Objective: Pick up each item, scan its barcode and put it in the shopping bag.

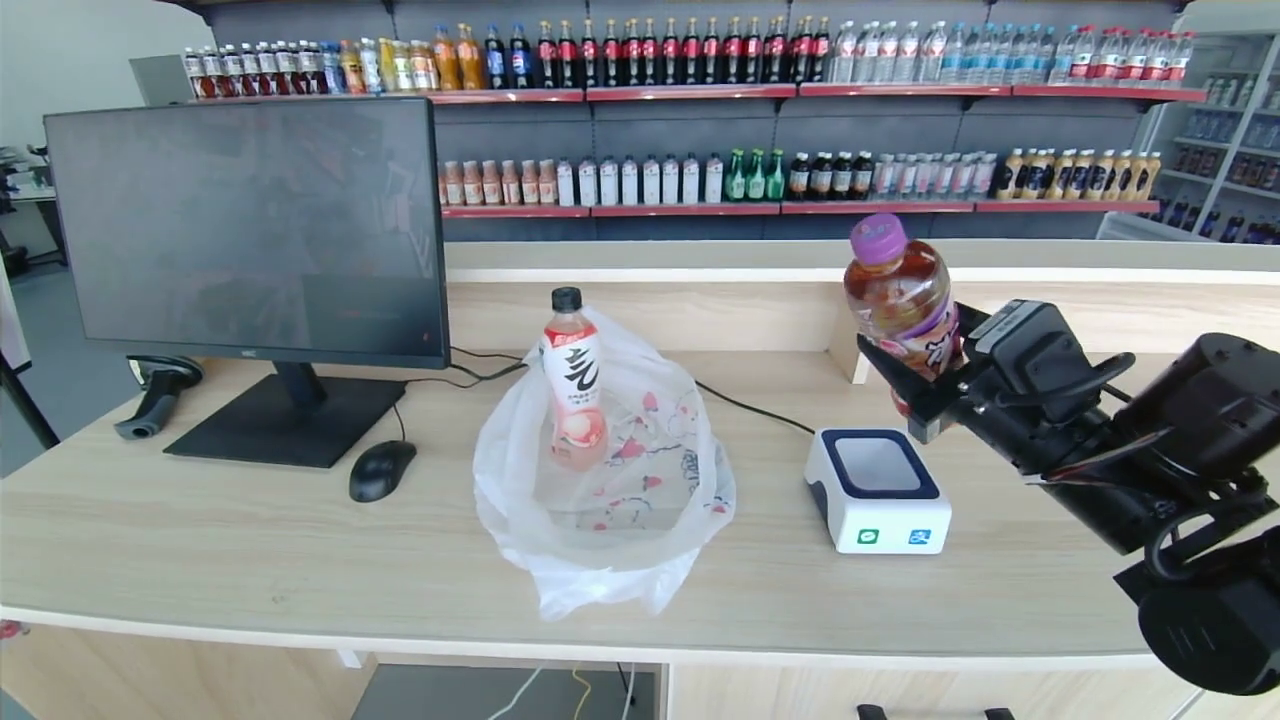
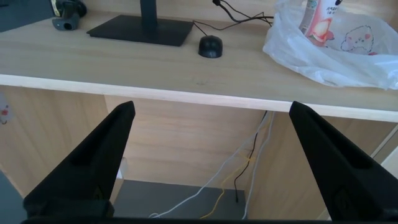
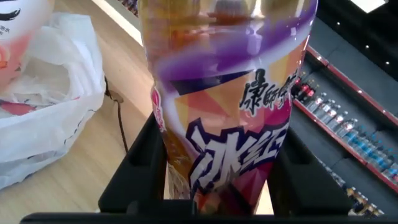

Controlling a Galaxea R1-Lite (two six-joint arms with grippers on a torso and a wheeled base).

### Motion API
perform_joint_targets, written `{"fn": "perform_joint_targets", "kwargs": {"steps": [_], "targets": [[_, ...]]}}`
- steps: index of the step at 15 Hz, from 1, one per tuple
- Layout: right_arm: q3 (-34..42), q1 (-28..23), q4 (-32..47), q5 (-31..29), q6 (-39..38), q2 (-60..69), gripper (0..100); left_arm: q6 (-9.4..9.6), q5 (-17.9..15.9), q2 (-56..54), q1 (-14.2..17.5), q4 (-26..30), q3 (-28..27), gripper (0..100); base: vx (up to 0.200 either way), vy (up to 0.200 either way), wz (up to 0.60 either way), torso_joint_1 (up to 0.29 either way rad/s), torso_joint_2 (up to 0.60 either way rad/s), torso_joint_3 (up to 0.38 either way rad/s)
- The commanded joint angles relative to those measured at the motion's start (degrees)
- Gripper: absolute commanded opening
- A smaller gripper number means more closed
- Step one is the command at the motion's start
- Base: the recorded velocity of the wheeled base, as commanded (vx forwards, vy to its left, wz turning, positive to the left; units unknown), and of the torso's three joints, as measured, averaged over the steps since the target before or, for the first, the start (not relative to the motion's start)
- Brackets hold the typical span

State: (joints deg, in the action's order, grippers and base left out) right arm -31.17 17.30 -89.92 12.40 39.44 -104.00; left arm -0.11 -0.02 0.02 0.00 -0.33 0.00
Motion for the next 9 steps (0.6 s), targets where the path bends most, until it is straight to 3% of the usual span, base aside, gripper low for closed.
{"fn": "perform_joint_targets", "kwargs": {"steps": [1, 9], "targets": [[-0.38, -1.04, -0.08, 4.83, 2.66, -1.12, 0, 0.2, 0.02, -0.02, 0.0, 0.33, 0.0, 100, 0.0, 0.0, 0.0, 0.0, 0.0, 0.0], [5.6, -0.95, -0.08, 18.63, 14.97, -3.76, 0, 0.2, 0.02, -0.02, 0.0, 0.33, 0.0, 100, 0.0, 0.0, 0.0, 0.0, 0.0, 0.0]]}}
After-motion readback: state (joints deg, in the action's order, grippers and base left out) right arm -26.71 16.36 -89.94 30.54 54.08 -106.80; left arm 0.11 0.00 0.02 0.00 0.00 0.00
